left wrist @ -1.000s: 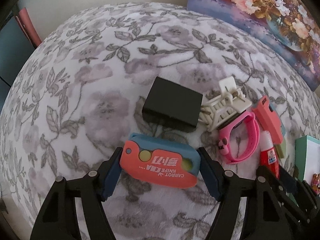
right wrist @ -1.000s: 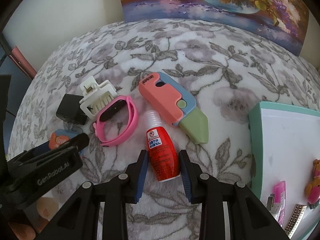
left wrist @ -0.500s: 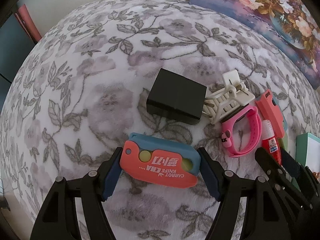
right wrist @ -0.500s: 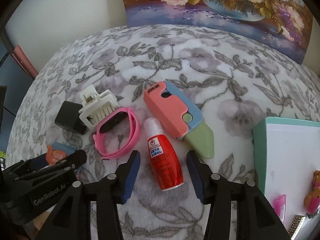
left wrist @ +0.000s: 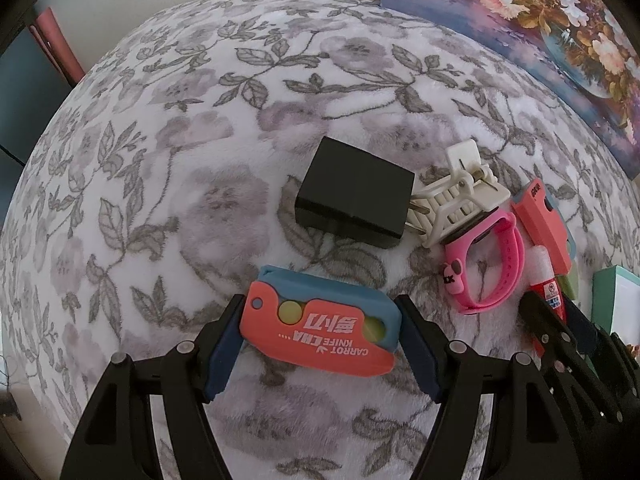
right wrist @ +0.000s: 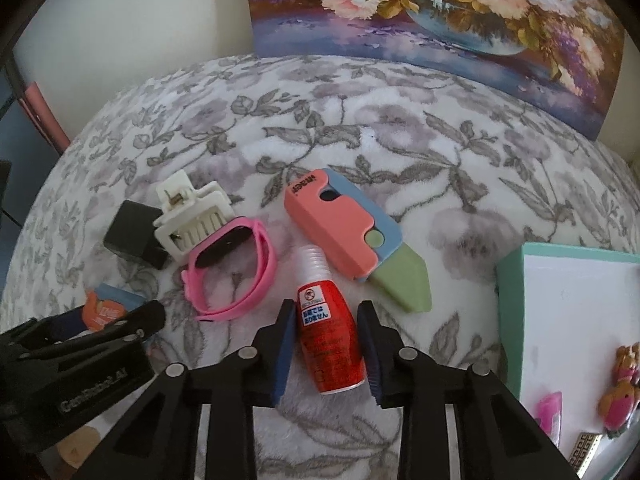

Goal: Organize rigid objects
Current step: 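Carry the glue bottle and carrot-knife toy into the white tray and open both tools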

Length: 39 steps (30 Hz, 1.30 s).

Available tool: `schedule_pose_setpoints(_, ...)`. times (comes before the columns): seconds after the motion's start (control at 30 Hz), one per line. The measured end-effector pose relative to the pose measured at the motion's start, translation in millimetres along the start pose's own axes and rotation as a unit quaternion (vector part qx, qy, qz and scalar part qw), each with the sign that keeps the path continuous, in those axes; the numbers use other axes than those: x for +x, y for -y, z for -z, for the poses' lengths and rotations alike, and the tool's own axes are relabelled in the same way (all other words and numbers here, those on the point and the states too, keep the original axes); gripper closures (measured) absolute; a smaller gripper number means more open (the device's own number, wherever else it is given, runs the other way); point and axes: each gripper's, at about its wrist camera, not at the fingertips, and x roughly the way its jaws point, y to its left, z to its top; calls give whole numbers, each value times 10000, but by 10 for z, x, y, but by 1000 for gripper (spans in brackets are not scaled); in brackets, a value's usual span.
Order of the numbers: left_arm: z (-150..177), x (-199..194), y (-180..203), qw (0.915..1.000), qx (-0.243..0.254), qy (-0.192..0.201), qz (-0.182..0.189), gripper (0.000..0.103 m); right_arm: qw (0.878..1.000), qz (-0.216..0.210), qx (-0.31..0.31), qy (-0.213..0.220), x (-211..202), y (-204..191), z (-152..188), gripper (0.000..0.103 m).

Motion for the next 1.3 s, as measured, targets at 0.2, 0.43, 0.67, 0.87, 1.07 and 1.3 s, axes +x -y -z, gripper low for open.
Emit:
schedule_pose_setpoints(0.2, 43, -158, 4, 10000, -33, 60, -13, 29, 9999, -79, 86, 39, -157, 57, 58, 70)
schedule_pose_setpoints(0.43, 120, -539, 58, 9993, -21, 375, -6, 29, 9985, -184, 513, 82, -433, 283, 118, 71)
schedule_pose_setpoints(0.67, 196, -958, 280, 9970, 152, 751, 109, 29, 9952, -162, 934, 228, -763, 565, 187, 71)
schedule_pose_setpoints(0.87, 227, -1184, 590, 9942, 379, 996, 173, 29, 9903, -151, 1354, 290, -1035, 862, 278, 71)
schedule_pose_setpoints(1.07, 311, -1331, 924, 9918, 579, 1085, 346, 29, 9869, -7, 1570, 379, -1226, 1135, 366, 71)
schedule_pose_setpoints(1.3, 445, -1340, 1339, 9901, 813, 931, 664, 29, 9805, 200, 1900, 458, -1316, 1654, 429, 71)
